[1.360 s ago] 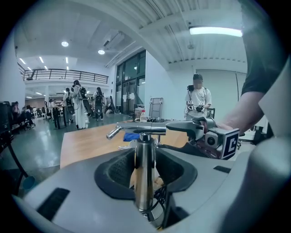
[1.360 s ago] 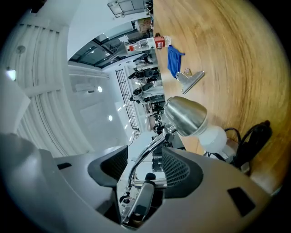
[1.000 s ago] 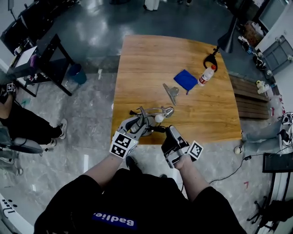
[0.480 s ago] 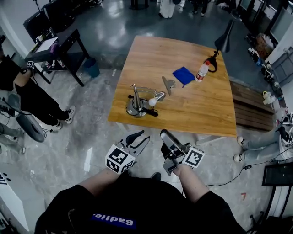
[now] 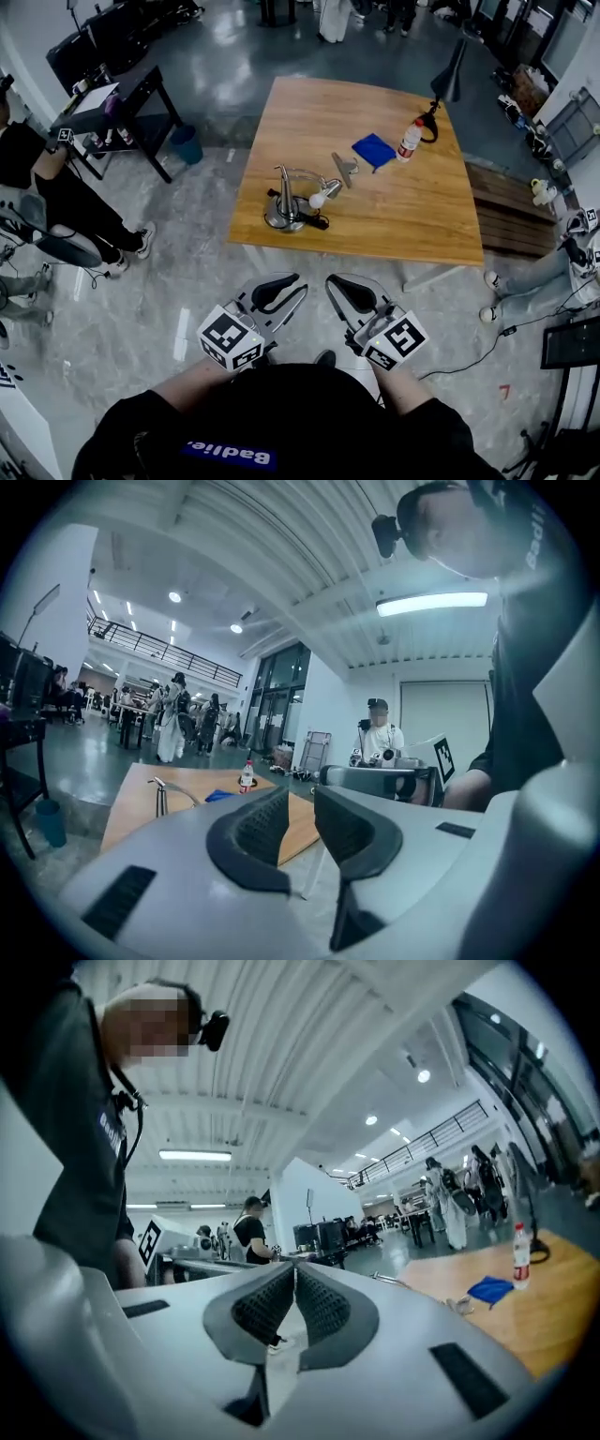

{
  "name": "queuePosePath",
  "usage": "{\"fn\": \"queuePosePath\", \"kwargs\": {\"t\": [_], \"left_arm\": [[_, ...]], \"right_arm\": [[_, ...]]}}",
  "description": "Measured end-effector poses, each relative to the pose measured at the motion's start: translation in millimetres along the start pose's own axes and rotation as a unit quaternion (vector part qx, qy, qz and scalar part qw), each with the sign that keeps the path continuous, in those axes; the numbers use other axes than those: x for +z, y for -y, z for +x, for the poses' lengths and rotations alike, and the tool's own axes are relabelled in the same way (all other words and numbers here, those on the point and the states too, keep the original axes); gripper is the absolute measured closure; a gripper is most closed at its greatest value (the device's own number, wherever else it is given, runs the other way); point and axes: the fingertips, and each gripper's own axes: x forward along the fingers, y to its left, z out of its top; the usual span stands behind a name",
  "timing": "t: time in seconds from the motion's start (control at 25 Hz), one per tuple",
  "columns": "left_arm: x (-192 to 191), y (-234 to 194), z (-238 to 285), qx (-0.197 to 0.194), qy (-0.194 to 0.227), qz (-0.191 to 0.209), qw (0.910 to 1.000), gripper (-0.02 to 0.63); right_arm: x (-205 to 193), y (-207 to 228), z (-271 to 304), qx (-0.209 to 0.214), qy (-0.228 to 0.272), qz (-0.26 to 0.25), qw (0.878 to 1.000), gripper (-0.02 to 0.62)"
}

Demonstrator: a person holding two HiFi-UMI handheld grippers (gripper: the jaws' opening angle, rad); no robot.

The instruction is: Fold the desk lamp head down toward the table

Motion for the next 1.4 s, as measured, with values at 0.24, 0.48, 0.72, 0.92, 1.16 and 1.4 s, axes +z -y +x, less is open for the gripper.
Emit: {"fn": "queuePosePath", "kwargs": {"t": [0.24,0.48,0.72,0.92,1.16,1.4], "left_arm": [[11,20,-23,-0.025,0.019,0.015,0.9994,0.597],[13,22,-34,-0.034,0.021,0.019,0.9990,0.597],[11,25,-39,-0.037,0.016,0.021,0.9990,0.597],[11,27,-42,-0.034,0.009,0.018,0.9992,0.597],[6,25,-47,-0.025,0.001,0.012,0.9996,0.597],[-5,22,-48,-0.017,-0.018,0.002,0.9997,0.597]], "right_arm": [[-8,-26,1,-0.048,-0.037,-0.103,0.993,0.591],[-12,-40,10,-0.049,-0.042,-0.150,0.987,0.591],[-12,-51,15,-0.044,-0.048,-0.152,0.986,0.591],[-10,-56,13,-0.045,-0.050,-0.163,0.984,0.591],[-12,-62,14,-0.047,-0.057,-0.168,0.983,0.591],[-16,-63,13,-0.052,-0.067,-0.179,0.980,0.591]]}}
